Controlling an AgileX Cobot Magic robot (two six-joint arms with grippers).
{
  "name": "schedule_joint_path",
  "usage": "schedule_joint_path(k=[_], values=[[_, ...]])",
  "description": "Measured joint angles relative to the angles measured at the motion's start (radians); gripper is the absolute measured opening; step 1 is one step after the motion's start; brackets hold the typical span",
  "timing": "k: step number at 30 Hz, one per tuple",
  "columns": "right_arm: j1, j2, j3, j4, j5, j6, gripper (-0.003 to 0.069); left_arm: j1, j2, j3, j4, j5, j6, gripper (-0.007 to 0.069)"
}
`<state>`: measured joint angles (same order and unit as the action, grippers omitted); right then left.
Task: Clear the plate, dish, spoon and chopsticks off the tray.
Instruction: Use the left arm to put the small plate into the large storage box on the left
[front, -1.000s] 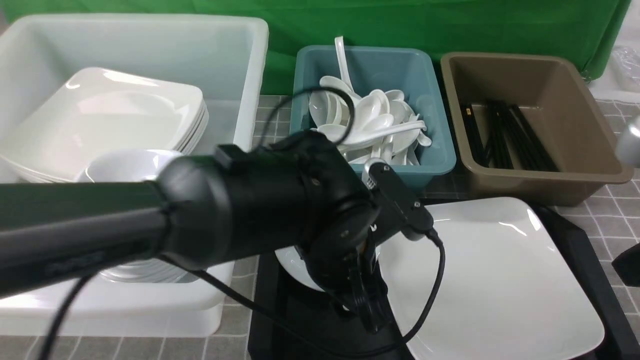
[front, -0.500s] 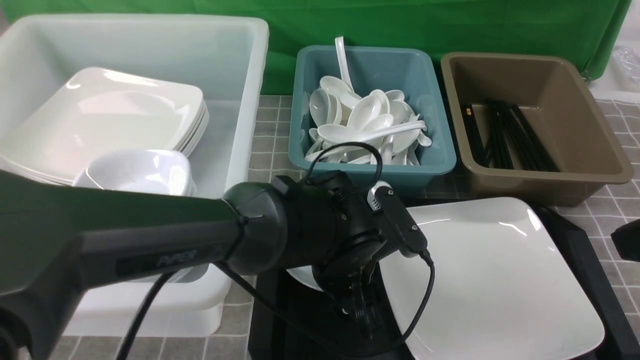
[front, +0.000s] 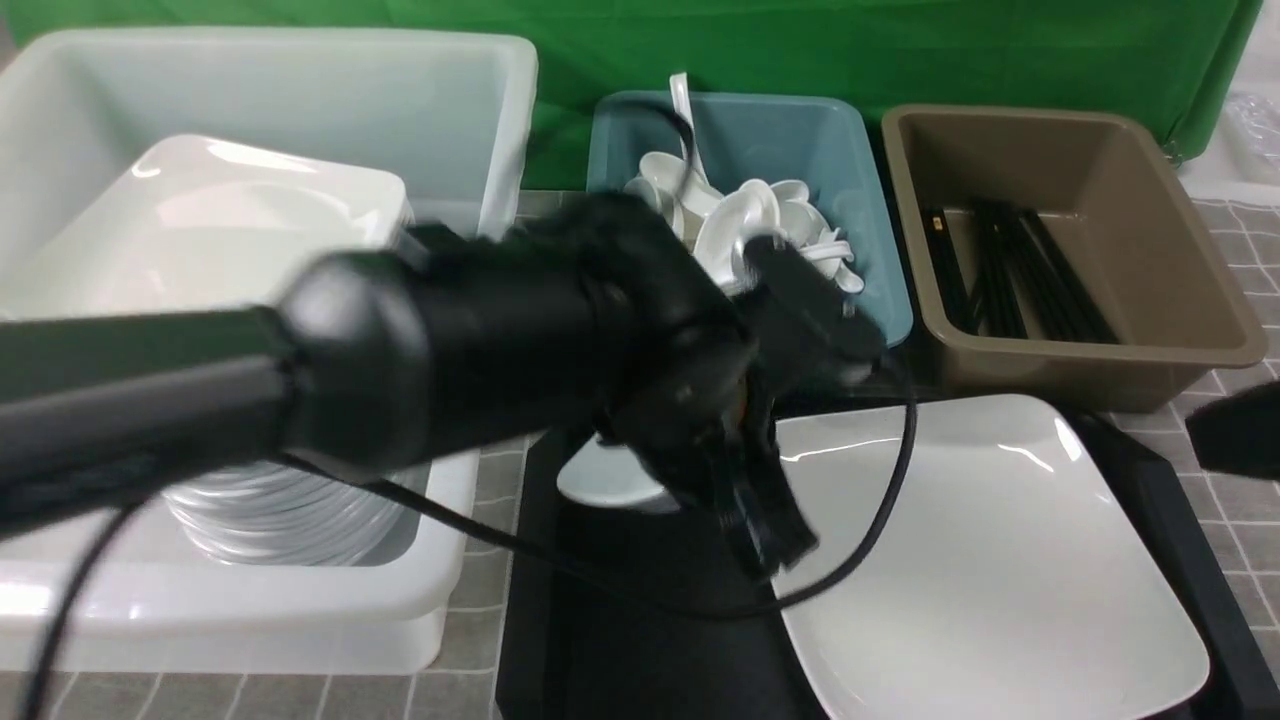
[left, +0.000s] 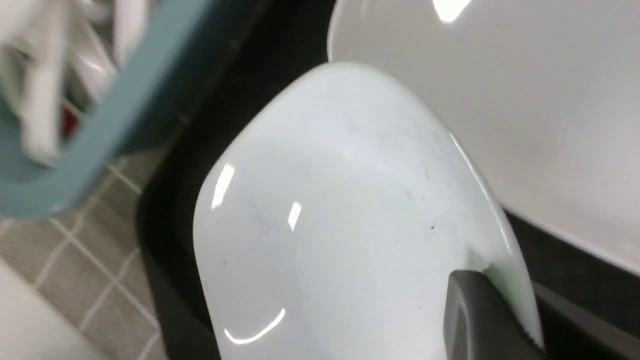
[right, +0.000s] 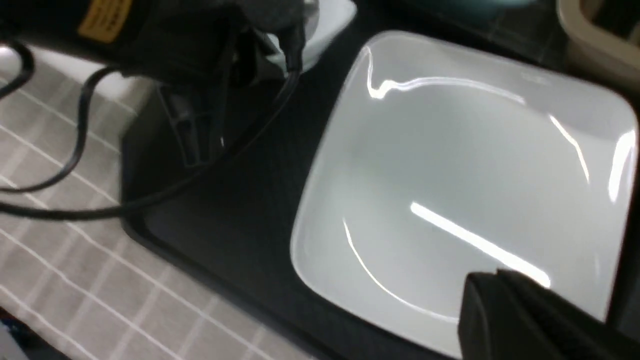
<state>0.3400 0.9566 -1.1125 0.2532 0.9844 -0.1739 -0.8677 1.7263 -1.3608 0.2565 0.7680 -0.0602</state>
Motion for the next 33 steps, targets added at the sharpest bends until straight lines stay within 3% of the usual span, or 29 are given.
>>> schedule_joint_path(k=[4, 9, 12, 14, 17, 21, 25, 33], values=[[0.000, 0.000, -0.042, 0.078, -0.008, -0.018, 0.0020, 0.000, -0.128, -0.072, -0.003, 0.057, 0.004, 0.0027], [-0.001, 0.020, -0.073, 0.227, -0.013, -0.101, 0.0020, 0.011, -0.269, -0.143, 0.110, 0.165, -0.011, 0.0027], [0.024, 0.099, -0.115, 0.371, -0.014, -0.184, 0.0020, 0.114, -0.363, -0.162, 0.153, 0.262, -0.026, 0.0027], [0.068, 0.146, -0.143, 0.391, -0.015, -0.202, 0.0020, 0.203, -0.386, -0.157, 0.148, 0.313, -0.031, 0.0027], [0.195, 0.261, -0.218, 0.363, -0.023, -0.212, 0.0020, 0.345, -0.403, -0.112, 0.132, 0.338, -0.039, 0.0027], [0.356, 0.413, -0.375, 0.208, -0.020, -0.146, 0.0020, 0.493, -0.401, 0.002, 0.024, 0.305, -0.023, 0.0027], [0.411, 0.472, -0.457, 0.151, -0.010, -0.125, 0.0020, 0.518, -0.387, 0.103, -0.046, 0.208, 0.014, 0.0027], [0.420, 0.486, -0.469, 0.118, -0.010, -0.122, 0.0025, 0.518, -0.361, 0.193, -0.111, 0.136, 0.069, 0.0039]])
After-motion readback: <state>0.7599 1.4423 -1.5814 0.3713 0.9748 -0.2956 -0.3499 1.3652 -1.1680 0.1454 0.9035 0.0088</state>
